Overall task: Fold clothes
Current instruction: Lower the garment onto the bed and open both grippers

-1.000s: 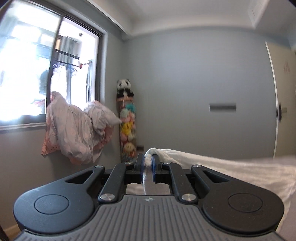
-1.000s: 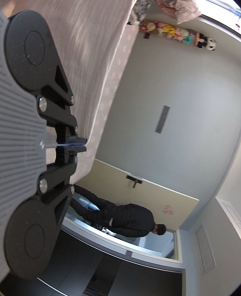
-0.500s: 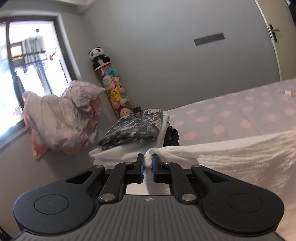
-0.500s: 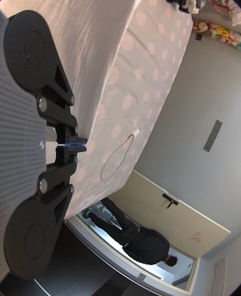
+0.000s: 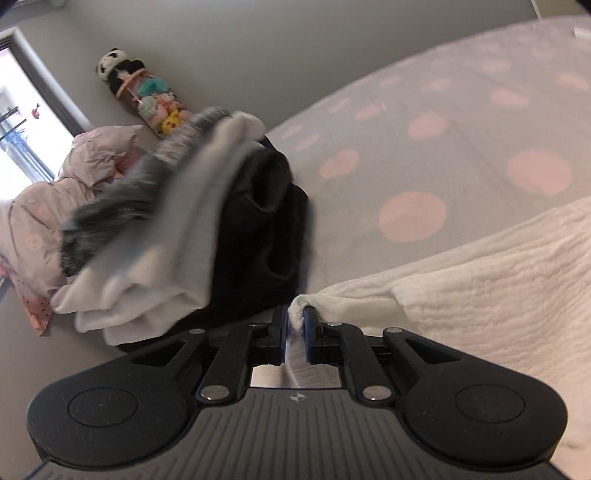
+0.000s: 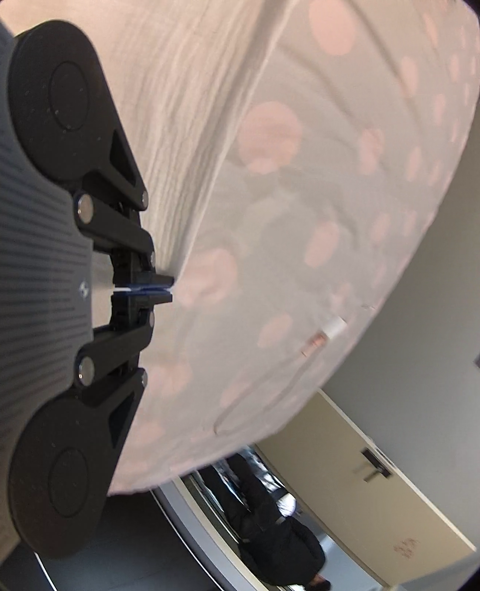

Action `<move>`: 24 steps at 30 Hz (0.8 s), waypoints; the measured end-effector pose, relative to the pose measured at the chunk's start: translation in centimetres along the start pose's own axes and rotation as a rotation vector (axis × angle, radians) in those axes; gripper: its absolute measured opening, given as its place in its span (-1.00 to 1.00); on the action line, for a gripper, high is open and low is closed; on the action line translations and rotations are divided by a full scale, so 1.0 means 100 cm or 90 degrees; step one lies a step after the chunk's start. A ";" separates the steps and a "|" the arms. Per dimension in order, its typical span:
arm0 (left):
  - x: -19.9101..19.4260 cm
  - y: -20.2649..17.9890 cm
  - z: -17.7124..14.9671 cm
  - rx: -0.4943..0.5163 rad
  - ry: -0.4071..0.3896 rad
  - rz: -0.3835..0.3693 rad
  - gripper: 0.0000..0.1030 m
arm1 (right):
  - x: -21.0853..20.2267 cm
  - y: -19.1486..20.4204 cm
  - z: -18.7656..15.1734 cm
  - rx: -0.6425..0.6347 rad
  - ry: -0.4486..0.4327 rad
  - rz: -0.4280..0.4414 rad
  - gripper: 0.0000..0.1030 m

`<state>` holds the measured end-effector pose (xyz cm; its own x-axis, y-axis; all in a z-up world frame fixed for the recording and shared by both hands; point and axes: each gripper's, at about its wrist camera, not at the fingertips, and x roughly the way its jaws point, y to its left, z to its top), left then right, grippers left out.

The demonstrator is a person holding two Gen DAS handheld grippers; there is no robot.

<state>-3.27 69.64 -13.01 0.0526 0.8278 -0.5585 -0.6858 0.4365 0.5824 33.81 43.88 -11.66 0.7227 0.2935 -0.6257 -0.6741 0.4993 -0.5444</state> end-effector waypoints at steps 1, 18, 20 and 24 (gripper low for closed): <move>0.005 -0.005 -0.001 0.004 0.007 -0.002 -0.78 | 0.008 0.004 0.001 0.010 0.008 0.009 -0.96; -0.080 0.018 -0.030 -0.054 -0.004 -0.027 0.21 | -0.095 -0.038 -0.053 0.166 -0.041 0.161 0.06; -0.106 0.022 -0.039 -0.101 -0.001 -0.055 0.21 | -0.119 -0.031 -0.075 0.161 -0.036 0.194 0.06; -0.149 0.012 -0.057 -0.149 0.015 -0.106 0.21 | -0.152 -0.011 -0.118 0.165 -0.012 0.250 0.07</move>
<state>-9.06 55.79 -7.34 0.1631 0.7421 -0.6502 -0.8185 0.4697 0.3308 21.75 29.20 -8.13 0.4255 0.5146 -0.7444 -0.8384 0.5338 -0.1102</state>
